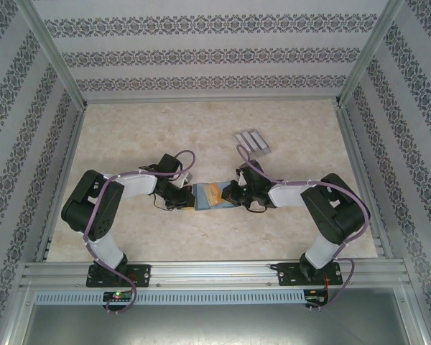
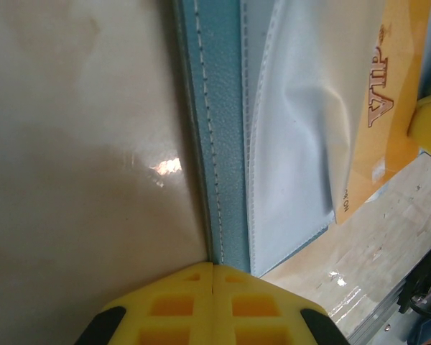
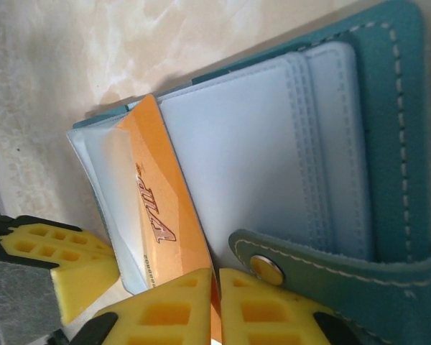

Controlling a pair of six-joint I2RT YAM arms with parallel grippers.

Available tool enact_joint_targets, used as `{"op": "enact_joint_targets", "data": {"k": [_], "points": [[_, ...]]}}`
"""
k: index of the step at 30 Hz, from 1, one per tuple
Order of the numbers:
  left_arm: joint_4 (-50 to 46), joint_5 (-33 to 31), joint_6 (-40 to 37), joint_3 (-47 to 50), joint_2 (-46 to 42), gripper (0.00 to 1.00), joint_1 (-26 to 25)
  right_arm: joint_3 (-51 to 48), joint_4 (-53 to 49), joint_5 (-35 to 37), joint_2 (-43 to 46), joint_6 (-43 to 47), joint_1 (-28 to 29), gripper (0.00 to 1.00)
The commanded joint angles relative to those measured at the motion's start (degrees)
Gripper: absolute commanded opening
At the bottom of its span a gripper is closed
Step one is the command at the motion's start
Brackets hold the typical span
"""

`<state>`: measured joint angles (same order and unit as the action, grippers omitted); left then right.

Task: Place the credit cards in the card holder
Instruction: Insert the credit card into the card slot.

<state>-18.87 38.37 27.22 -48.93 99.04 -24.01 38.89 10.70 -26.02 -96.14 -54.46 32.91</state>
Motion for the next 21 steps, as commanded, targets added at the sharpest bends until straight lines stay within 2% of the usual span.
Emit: {"op": "enact_joint_targets", "data": {"k": [1, 7, 15, 21], "points": [[-0.8, -2.1, -0.8, 0.0, 0.4, 0.02, -0.6, 0.3, -6.3, 4.9, 2.8, 5.4, 0.9, 0.08], [0.8, -2.1, 0.4, 0.8, 0.5, 0.02, -0.7, 2.6, -9.5, 6.0, 3.0, 10.1, 0.6, 0.00], [0.7, -2.3, 0.2, 1.5, -1.1, 0.02, -0.7, 4.0, -9.6, 6.3, 1.3, 11.1, 0.9, 0.00], [0.2, -2.9, 0.5, 1.3, -1.7, 0.02, -0.7, 4.3, -7.0, 7.7, 0.0, 7.9, 4.3, 0.04]]}}
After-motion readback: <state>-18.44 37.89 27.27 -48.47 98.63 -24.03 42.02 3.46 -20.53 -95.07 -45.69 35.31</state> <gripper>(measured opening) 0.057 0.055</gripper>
